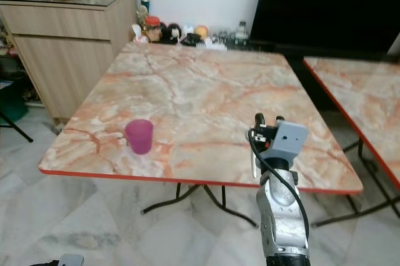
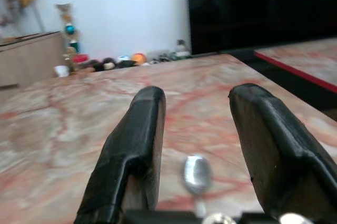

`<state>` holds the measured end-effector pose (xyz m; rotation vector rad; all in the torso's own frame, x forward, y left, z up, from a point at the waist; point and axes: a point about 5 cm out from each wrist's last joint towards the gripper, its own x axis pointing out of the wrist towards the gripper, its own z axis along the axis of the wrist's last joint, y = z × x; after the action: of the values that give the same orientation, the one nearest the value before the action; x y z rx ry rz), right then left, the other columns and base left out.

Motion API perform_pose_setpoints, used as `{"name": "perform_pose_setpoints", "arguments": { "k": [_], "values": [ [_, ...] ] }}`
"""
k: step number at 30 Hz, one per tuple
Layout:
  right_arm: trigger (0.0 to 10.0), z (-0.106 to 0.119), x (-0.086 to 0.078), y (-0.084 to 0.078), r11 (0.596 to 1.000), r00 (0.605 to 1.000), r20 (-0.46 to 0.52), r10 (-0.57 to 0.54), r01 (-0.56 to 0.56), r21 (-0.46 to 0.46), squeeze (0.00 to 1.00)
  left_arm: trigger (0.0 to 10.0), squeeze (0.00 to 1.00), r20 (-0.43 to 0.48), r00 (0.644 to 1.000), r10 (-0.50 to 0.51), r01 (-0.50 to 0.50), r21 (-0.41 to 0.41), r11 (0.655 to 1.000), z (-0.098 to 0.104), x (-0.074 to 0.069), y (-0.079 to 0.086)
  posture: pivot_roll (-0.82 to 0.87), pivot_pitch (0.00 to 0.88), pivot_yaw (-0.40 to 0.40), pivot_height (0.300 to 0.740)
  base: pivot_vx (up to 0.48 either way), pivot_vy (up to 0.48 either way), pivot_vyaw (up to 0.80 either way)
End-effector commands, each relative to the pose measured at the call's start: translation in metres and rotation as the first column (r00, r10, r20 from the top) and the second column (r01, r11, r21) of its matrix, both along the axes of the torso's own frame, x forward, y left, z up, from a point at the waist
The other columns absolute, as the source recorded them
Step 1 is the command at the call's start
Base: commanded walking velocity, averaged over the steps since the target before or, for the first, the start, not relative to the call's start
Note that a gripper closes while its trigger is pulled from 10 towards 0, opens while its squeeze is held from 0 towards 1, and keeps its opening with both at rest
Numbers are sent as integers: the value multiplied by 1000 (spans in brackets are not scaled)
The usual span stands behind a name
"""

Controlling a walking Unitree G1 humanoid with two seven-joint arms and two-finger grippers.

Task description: Setting the table

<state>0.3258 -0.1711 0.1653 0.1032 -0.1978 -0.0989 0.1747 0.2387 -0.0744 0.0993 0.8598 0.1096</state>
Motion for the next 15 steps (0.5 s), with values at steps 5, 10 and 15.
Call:
{"name": "perform_pose_setpoints", "arguments": {
  "k": [5,10,15],
  "values": [
    [10000,0,-2,-7,1000,1000,-5,-20,20,-1,0,10000,0,4,1000,-5,5,-12,1000,0,2,-4,48,48,-34,740,342,0,0],
    [10000,-5,-4,-5,1000,999,-35,-3,2,-13,0,10000,0,6,1000,-4,4,-11,1000,0,2,-5,48,52,-36,740,341,0,0],
    [10000,-11,-5,-3,1000,997,-74,11,-12,-17,0,10000,0,4,1000,-6,6,-11,1000,0,2,-5,45,55,-37,740,337,0,0]
  ]
}}
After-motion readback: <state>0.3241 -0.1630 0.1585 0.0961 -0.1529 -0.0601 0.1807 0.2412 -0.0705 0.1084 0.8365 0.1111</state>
